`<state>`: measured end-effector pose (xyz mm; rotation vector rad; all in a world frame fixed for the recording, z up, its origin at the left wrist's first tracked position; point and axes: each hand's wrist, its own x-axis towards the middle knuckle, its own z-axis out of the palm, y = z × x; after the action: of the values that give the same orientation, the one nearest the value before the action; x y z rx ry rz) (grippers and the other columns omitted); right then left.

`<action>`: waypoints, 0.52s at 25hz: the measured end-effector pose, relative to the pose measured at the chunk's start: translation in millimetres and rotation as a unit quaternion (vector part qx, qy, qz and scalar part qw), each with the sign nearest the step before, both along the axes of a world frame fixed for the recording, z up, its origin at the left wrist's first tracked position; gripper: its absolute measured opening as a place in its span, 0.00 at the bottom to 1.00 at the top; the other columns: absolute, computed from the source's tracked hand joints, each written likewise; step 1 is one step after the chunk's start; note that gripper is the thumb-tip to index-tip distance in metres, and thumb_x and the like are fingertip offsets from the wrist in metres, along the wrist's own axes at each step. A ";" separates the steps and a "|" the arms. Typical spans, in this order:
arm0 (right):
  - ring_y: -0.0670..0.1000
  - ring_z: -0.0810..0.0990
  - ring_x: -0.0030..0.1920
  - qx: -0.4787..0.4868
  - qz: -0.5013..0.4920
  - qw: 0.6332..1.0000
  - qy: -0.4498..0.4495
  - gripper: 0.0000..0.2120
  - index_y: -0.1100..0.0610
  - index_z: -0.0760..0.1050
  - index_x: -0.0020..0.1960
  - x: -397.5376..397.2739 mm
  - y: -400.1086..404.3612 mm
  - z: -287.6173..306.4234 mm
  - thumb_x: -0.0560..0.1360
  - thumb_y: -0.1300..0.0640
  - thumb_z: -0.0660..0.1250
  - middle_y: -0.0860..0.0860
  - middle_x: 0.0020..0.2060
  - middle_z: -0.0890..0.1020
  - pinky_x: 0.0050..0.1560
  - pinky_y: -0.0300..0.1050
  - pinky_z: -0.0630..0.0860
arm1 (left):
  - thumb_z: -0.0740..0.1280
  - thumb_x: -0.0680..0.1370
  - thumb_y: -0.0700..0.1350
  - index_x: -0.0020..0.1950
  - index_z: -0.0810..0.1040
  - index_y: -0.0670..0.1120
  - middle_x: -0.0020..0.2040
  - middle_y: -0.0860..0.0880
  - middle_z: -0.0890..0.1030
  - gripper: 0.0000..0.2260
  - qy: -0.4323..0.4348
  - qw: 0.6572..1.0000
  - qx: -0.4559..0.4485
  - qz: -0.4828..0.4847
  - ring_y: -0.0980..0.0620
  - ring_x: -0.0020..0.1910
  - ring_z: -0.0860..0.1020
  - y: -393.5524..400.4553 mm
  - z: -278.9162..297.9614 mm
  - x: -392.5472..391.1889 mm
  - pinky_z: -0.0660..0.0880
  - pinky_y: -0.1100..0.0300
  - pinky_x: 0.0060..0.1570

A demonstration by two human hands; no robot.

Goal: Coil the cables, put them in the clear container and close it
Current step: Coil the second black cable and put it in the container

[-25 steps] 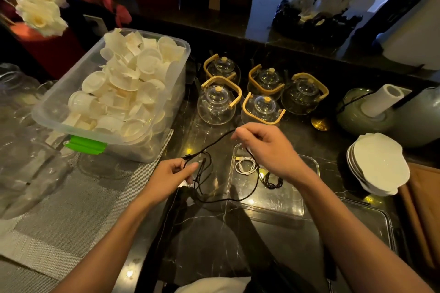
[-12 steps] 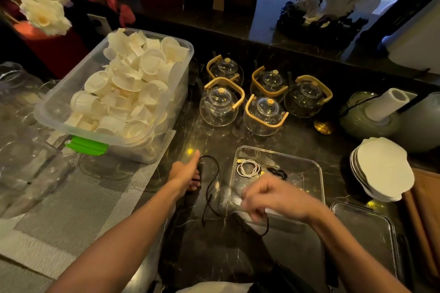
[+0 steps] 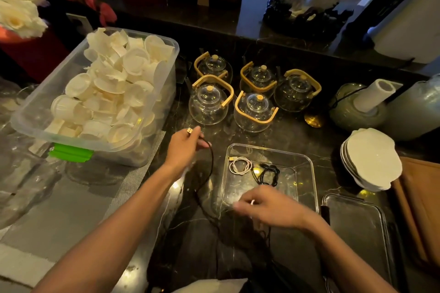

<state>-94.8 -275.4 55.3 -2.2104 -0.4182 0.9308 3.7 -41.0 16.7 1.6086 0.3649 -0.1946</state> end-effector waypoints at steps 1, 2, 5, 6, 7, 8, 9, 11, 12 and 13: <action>0.41 0.84 0.42 0.044 -0.084 0.994 -0.046 0.18 0.55 0.81 0.55 3.9 2.8 3.4 0.81 0.41 0.66 0.52 0.46 0.86 0.47 0.50 0.82 | 0.63 0.84 0.50 0.48 0.80 0.41 0.36 0.43 0.86 0.14 -0.025 0.999 -0.034 -0.020 0.42 0.44 0.86 -3.9 21.2 -2.8 0.82 0.48 0.51; 0.38 0.83 0.49 0.091 -0.170 0.979 -0.067 0.19 0.52 0.79 0.62 8.7 8.8 7.8 0.78 0.40 0.68 0.47 0.52 0.84 0.52 0.47 0.82 | 0.63 0.84 0.51 0.48 0.80 0.42 0.35 0.45 0.85 0.14 -0.040 0.996 -0.060 -0.045 0.42 0.42 0.87 -9.1 41.2 -6.8 0.82 0.49 0.50; 0.43 0.80 0.63 0.261 -0.263 0.929 -0.017 0.18 0.50 0.77 0.67 19.8 36.5 24.8 0.80 0.45 0.68 0.48 0.62 0.83 0.66 0.45 0.76 | 0.61 0.84 0.53 0.51 0.79 0.44 0.34 0.49 0.81 0.14 -0.062 0.987 -0.110 -0.095 0.47 0.39 0.85 -33.1 91.0 -22.5 0.83 0.56 0.44; 0.49 0.83 0.60 0.306 -0.253 0.918 0.002 0.13 0.55 0.80 0.60 19.8 44.8 30.0 0.83 0.48 0.65 0.52 0.57 0.86 0.66 0.48 0.77 | 0.61 0.85 0.51 0.52 0.79 0.43 0.35 0.49 0.80 0.13 -0.057 0.981 -0.156 -0.097 0.49 0.39 0.84 -40.7 104.1 -27.5 0.82 0.58 0.43; 0.54 0.85 0.53 0.344 -0.246 0.906 0.016 0.15 0.60 0.81 0.53 16.6 52.1 36.8 0.85 0.51 0.61 0.57 0.49 0.86 0.63 0.51 0.79 | 0.60 0.85 0.50 0.53 0.78 0.42 0.36 0.48 0.80 0.13 -0.047 0.972 -0.209 -0.100 0.49 0.40 0.83 -46.3 116.4 -31.9 0.82 0.58 0.44; 0.55 0.84 0.44 0.382 -0.248 0.889 0.042 0.16 0.62 0.79 0.48 12.0 56.6 41.5 0.86 0.53 0.59 0.58 0.39 0.84 0.58 0.52 0.81 | 0.59 0.85 0.49 0.54 0.78 0.40 0.38 0.47 0.81 0.14 -0.042 0.963 -0.245 -0.108 0.49 0.42 0.84 -49.5 126.0 -35.6 0.82 0.57 0.47; 0.54 0.81 0.36 0.414 -0.253 0.872 0.067 0.17 0.61 0.77 0.45 6.9 60.1 45.8 0.86 0.54 0.58 0.55 0.32 0.79 0.51 0.52 0.82 | 0.58 0.86 0.48 0.55 0.79 0.39 0.39 0.46 0.82 0.15 -0.040 0.958 -0.254 -0.124 0.47 0.44 0.85 -50.4 132.9 -37.7 0.82 0.56 0.49; 0.48 0.71 0.27 0.478 -0.264 0.829 0.120 0.16 0.58 0.74 0.42 -4.6 64.8 52.1 0.85 0.53 0.59 0.49 0.27 0.70 0.37 0.44 0.78 | 0.57 0.86 0.50 0.57 0.80 0.40 0.41 0.44 0.85 0.17 -0.040 0.955 -0.231 -0.182 0.44 0.48 0.86 -51.1 142.9 -44.2 0.82 0.54 0.52; 0.46 0.67 0.25 0.507 -0.269 0.805 0.149 0.15 0.58 0.73 0.41 -9.2 66.2 55.1 0.84 0.53 0.60 0.48 0.26 0.68 0.31 0.40 0.73 | 0.57 0.86 0.50 0.57 0.80 0.40 0.41 0.43 0.85 0.17 -0.035 0.950 -0.229 -0.208 0.43 0.47 0.86 -52.7 148.0 -47.5 0.83 0.53 0.52; 0.44 0.63 0.24 0.529 -0.272 0.785 0.175 0.14 0.57 0.73 0.41 -12.2 65.6 56.6 0.83 0.51 0.61 0.48 0.26 0.67 0.27 0.37 0.67 | 0.56 0.86 0.50 0.56 0.79 0.40 0.40 0.43 0.85 0.17 -0.030 0.946 -0.241 -0.216 0.43 0.45 0.86 -55.1 153.8 -50.3 0.83 0.52 0.50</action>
<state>-107.0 -209.8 111.9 -0.9829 -0.0512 0.5297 -46.5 -96.1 170.5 1.1846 -0.0901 -0.5275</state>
